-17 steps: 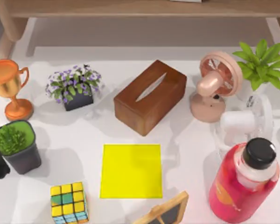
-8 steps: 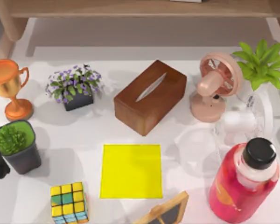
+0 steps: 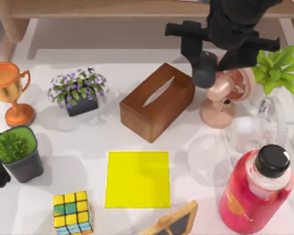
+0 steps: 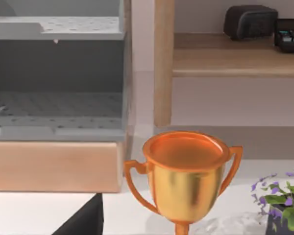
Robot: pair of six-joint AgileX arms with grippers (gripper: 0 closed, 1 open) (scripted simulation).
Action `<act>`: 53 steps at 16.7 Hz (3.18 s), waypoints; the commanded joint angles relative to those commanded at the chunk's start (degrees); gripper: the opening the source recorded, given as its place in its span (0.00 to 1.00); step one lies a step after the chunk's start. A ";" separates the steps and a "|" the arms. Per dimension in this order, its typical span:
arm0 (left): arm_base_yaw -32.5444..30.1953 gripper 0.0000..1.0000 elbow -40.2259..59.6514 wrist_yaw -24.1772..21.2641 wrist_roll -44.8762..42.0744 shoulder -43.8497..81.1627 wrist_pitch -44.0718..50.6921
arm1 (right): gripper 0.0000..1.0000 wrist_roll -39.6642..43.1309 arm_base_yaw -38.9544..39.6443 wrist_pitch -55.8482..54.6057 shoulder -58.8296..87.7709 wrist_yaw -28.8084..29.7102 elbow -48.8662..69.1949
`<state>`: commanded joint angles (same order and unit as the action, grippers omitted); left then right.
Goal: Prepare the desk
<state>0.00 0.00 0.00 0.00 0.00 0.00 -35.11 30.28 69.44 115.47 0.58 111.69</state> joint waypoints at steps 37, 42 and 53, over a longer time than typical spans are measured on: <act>0.00 1.00 0.00 0.00 0.00 0.00 0.00 | 0.00 -16.75 22.06 -11.75 9.61 4.35 -8.50; 0.00 1.00 0.00 0.00 0.00 0.00 0.00 | 0.00 -16.77 22.11 -11.86 10.68 4.39 -9.38; 0.00 1.00 0.00 0.00 0.00 0.00 0.00 | 0.15 -16.79 22.14 -11.60 13.23 4.21 -11.63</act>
<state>0.00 0.00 0.00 0.00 0.00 0.00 -51.90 52.42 57.84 128.69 4.80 100.06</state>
